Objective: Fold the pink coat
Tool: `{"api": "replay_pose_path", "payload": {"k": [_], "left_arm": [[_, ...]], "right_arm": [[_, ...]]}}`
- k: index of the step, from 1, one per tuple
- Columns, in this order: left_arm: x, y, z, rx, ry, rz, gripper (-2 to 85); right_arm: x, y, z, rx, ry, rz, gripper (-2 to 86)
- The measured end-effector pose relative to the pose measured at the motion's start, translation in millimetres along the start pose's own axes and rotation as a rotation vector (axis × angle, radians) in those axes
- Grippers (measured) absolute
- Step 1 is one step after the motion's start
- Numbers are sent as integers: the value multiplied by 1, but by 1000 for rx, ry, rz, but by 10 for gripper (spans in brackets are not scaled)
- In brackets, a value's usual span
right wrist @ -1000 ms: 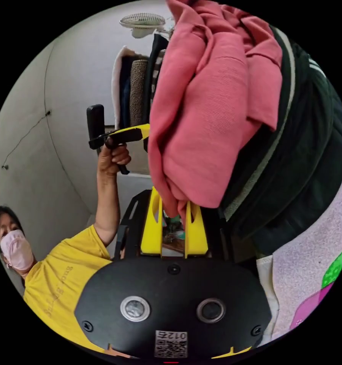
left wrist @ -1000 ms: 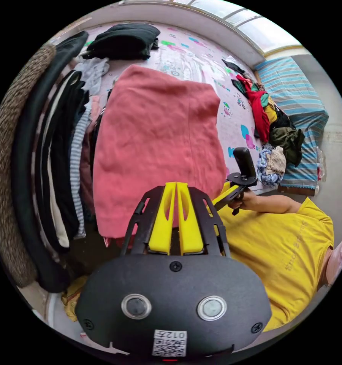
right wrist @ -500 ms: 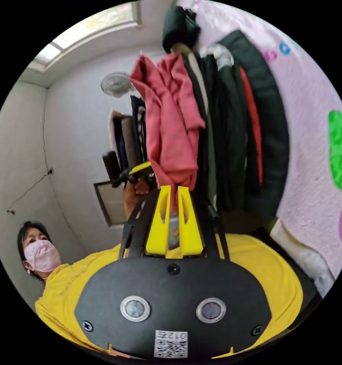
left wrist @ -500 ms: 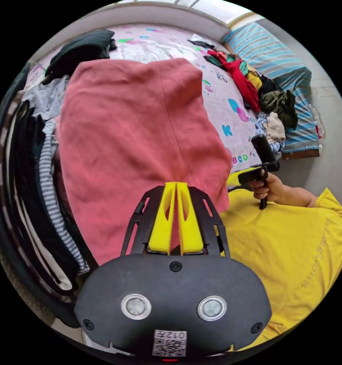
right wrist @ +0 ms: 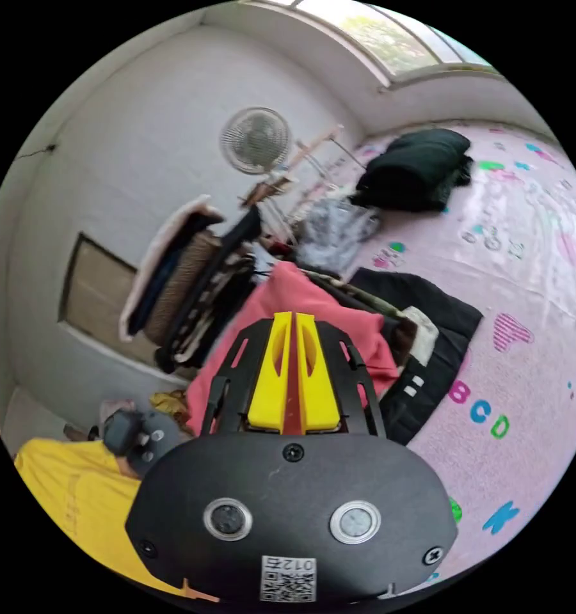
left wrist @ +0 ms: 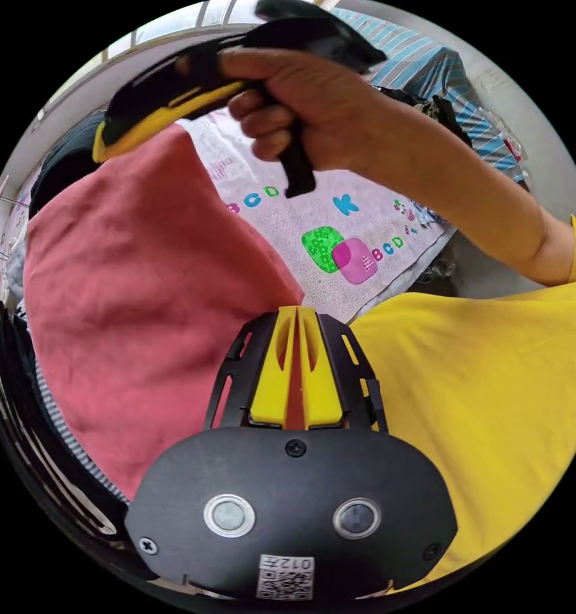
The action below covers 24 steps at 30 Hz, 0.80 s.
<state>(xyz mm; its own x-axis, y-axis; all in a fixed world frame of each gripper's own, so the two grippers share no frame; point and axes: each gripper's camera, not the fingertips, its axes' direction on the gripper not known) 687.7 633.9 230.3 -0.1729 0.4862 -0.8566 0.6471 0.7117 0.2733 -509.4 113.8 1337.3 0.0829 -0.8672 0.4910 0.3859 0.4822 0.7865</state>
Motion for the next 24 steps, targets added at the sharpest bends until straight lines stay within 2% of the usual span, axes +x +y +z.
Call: {"api": "replay_pose_path", "payload": {"k": [1,3,5,10,12,15,17,19,24], "left_arm": [[0,2,6,-3,-4,-3,4],[-2,7,10,23,12,-22,4],[-5,12,13,49,26,-33,4],[-1,23,30,33,42,-1,2],[2,29,35,33,48,4,2],[1,44,43,69,87,-18,2],[-2,53,47,97,126,-39,1],[-5,63,53,110,168,-52,1],[-2,83,68,149,153,-37,1]], "right_arm": [[21,-6,19,-41,96,74,8],[61,-8,46,-99,23,186,7],[95,-6,59,-25,-124,304,5],[114,-22,67,-48,-171,325,6],[110,-29,54,36,-146,317,6],[78,-53,39,171,-132,154,6],[54,-79,58,117,-186,4,6],[54,-96,85,45,-265,-14,5],[127,-116,168,-114,-332,286,4]]}}
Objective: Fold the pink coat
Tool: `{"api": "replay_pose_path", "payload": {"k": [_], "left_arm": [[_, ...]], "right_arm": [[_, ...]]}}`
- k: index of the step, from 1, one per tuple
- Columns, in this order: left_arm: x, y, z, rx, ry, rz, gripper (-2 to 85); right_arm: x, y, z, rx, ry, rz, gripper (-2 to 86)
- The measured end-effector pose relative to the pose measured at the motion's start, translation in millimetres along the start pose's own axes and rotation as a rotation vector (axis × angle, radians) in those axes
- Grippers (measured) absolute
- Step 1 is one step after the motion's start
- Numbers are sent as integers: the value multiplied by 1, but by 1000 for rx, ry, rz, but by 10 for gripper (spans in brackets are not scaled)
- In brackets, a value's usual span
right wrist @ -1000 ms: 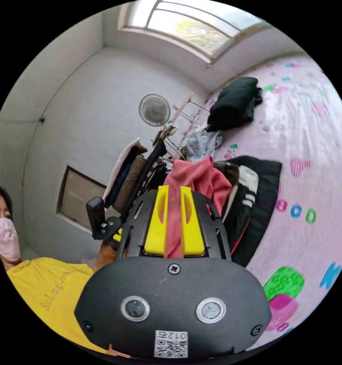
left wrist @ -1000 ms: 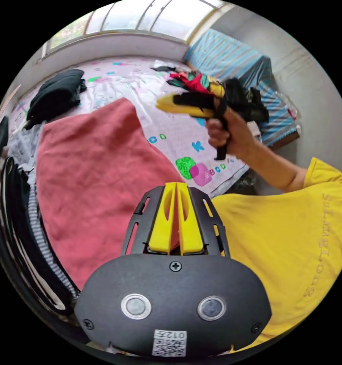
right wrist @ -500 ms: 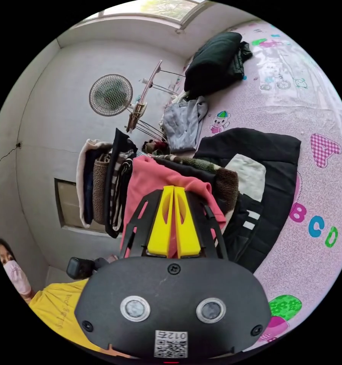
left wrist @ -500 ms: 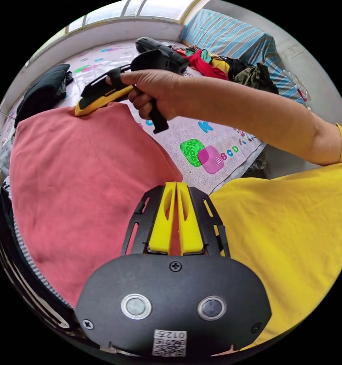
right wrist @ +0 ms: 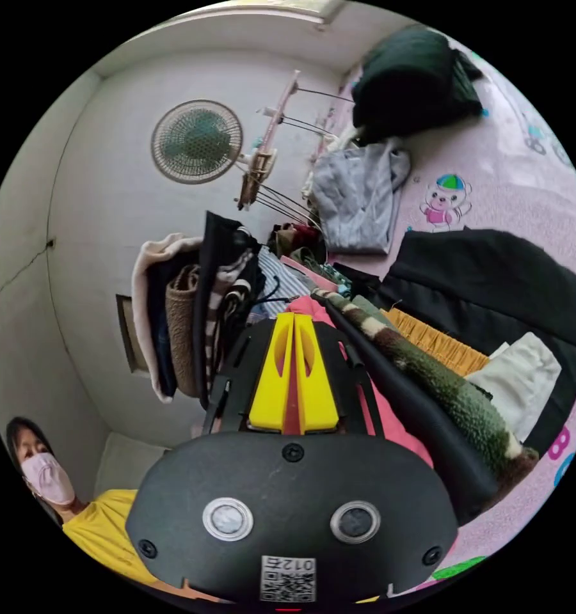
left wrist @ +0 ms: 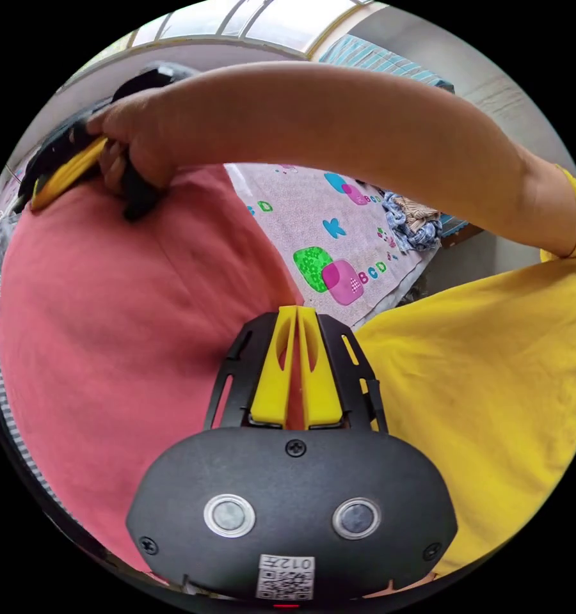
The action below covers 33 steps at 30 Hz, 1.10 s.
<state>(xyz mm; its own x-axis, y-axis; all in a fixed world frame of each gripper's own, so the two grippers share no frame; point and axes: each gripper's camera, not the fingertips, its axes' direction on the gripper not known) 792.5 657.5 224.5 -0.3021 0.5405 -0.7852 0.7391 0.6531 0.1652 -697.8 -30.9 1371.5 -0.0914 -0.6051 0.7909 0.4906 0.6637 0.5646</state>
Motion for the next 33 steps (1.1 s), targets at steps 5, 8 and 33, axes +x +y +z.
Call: {"api": "replay_pose_path", "payload": {"k": [5,8,33], "left_arm": [[-13,23,13,64,11,-46,1],[-16,38,19,101,15,-57,1],[-19,291,-113,587,-198,-674,3]], "right_arm": [[20,-28,28,-70,118,23,1],[30,-38,35,-90,132,48,-2],[-50,6,-4,-153,8,-347,6]]}}
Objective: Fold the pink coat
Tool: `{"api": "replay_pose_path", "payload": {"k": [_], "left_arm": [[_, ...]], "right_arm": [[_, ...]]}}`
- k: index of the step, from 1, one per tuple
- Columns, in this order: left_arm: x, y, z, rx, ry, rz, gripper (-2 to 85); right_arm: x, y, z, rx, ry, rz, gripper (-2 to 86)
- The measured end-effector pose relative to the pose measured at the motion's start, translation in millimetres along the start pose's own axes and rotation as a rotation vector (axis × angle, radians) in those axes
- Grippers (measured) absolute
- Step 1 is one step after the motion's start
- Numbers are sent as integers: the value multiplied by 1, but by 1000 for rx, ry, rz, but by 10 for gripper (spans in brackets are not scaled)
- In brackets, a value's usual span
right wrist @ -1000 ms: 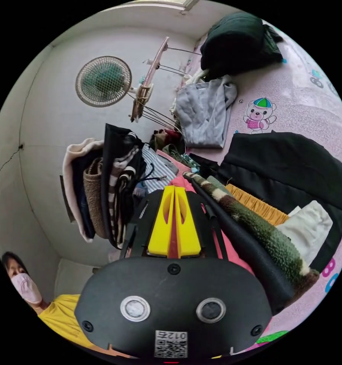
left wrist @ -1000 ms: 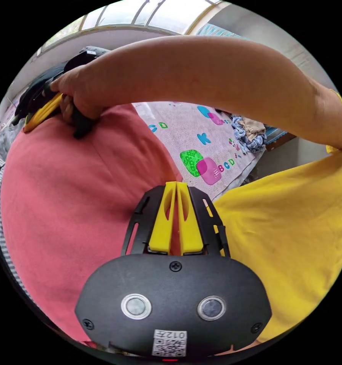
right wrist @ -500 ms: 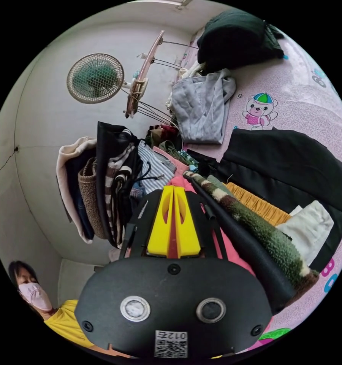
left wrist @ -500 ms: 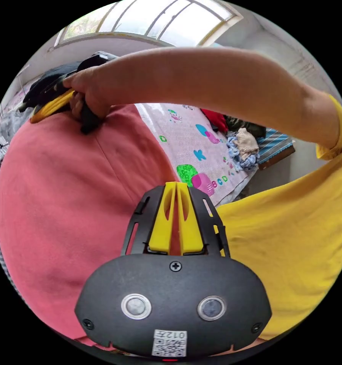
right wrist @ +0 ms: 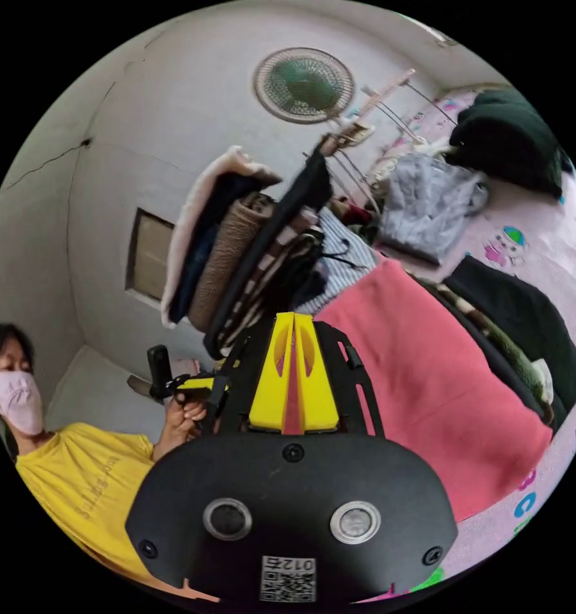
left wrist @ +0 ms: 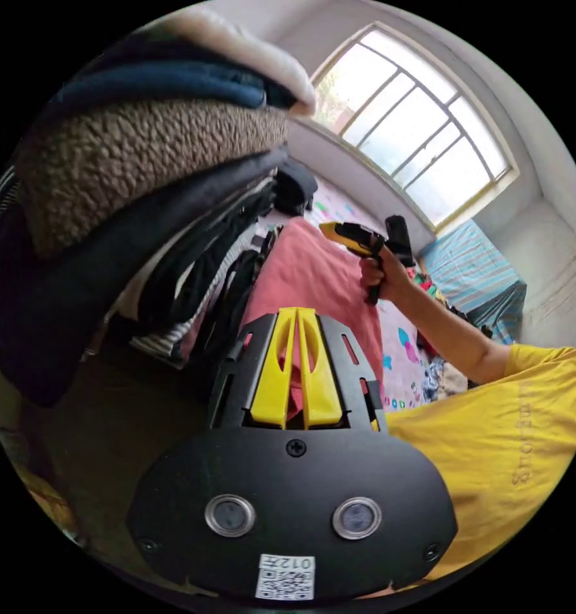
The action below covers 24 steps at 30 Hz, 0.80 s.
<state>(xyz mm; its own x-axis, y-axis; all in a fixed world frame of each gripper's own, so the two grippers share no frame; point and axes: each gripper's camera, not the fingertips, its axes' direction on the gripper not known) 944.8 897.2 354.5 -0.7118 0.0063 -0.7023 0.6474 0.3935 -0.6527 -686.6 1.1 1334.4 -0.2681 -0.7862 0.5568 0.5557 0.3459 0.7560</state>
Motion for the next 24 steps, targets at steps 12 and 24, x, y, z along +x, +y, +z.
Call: {"api": "replay_pose_path", "payload": {"k": [12,24], "left_arm": [[-29,51,32,-146,15,-19,4],[7,1,39,-272,-179,154,3]], "right_arm": [[44,17,13,-49,19,212,5],[14,-25,8,-26,37,238,6]]}}
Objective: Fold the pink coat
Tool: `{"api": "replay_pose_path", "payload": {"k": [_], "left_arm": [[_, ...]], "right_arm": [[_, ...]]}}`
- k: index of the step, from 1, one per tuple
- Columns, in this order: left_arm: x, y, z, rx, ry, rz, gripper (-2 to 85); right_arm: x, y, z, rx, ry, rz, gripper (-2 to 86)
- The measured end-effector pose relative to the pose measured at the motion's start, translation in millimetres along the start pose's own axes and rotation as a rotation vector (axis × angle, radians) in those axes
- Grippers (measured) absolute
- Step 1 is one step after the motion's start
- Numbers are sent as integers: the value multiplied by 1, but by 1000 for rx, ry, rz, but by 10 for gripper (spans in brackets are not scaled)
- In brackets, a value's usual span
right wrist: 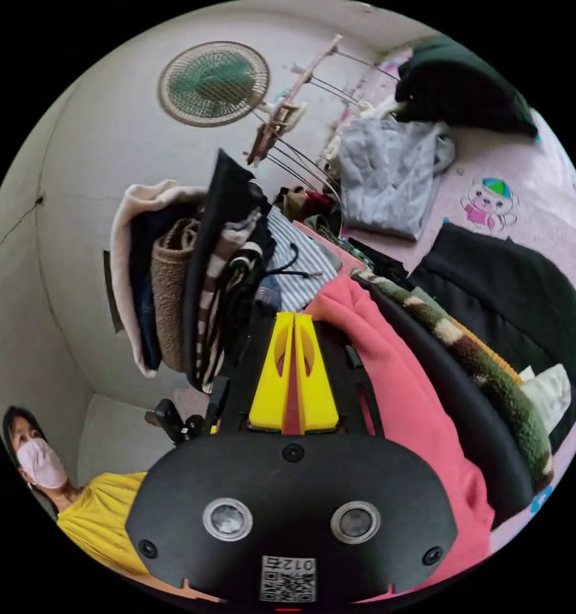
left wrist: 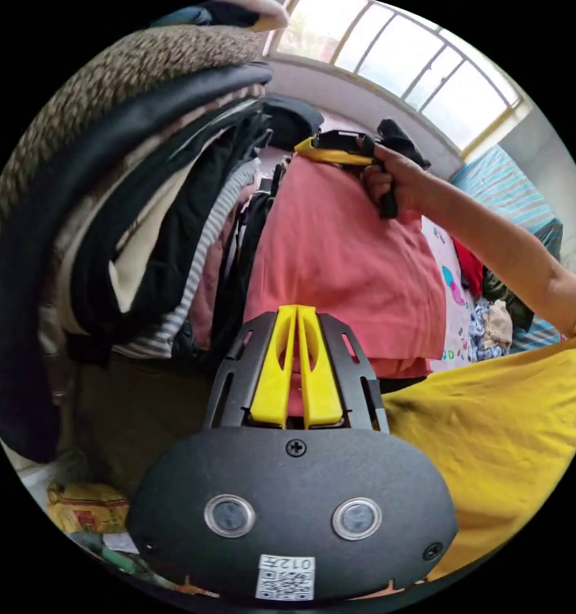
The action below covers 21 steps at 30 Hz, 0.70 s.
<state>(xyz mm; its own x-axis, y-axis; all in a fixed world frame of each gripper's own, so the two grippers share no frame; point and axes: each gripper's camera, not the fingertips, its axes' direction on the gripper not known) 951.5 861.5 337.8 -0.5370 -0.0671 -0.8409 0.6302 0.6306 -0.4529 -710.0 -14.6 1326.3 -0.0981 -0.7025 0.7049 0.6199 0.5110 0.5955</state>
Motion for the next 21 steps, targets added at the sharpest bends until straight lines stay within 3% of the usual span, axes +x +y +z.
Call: {"api": "replay_pose_path", "payload": {"k": [4,8,12,14,17,21], "left_arm": [[-15,10,2,113,76,-100,3],[-11,1,-1,105,80,-75,4],[7,-23,-34,96,29,-50,3],[28,-35,-58,170,-35,6,2],[71,-67,-72,197,21,194,3],[125,-108,-27,-5,139,432,3]], "right_arm": [[19,9,8,66,-94,113,5],[-5,12,4,46,-43,93,5],[-42,28,-24,107,-115,27,6],[-72,49,-52,146,-120,-62,6],[-89,78,-82,206,-3,-69,7],[-80,100,-98,273,73,46,7]]}}
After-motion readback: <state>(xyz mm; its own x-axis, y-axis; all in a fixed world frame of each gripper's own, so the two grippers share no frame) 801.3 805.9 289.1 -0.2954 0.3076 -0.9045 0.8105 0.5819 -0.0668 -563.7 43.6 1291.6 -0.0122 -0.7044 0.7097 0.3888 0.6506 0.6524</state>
